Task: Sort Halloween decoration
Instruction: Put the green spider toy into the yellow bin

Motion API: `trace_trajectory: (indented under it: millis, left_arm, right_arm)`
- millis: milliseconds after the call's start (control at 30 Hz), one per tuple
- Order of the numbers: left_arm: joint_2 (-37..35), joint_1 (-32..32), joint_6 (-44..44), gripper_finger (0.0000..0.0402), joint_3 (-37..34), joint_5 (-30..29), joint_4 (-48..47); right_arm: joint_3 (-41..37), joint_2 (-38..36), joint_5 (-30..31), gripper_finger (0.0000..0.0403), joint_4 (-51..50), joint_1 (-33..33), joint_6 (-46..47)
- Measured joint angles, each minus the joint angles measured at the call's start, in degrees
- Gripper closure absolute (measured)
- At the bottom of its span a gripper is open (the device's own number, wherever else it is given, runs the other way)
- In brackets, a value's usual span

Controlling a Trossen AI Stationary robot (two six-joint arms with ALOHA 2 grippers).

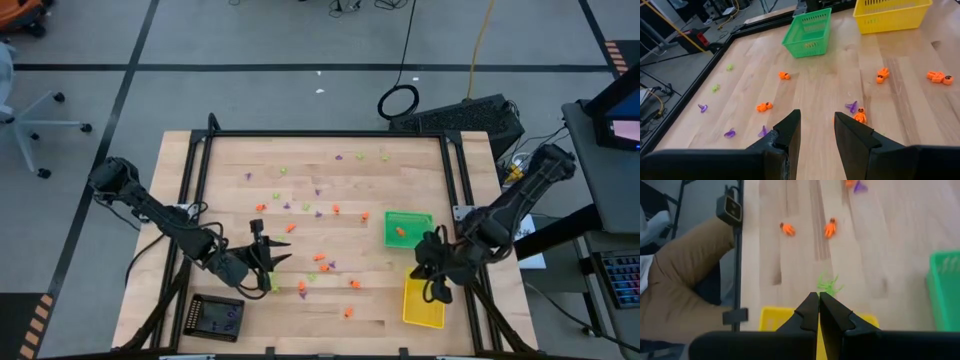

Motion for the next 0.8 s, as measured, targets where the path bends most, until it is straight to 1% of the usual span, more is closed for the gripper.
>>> trace_trajectory:
  millis: [267, 467, 667, 800]
  left_arm:
    - [0.0, 0.0, 0.0, 0.0285, 0.0, 0.0, 0.0]
    - [0.0, 0.0, -0.1, 0.0285, 0.0, 0.0, 0.0]
    - [0.0, 0.4, -0.6, 0.0285, 0.0, 0.0, 0.0]
    - [0.0, 1.2, -1.5, 0.0285, 0.0, 0.0, 0.0]
  right_arm:
    - [0.0, 2.0, -0.4, 0.0403, -4.9, 4.9, 8.9]
    - [0.0, 6.4, -4.4, 0.0403, -7.5, 7.1, 13.4]
    - [0.0, 11.1, -7.7, 0.0403, -9.3, 7.5, 15.0]
    - [0.0, 14.2, -7.9, 0.0403, -9.8, 7.5, 14.9]
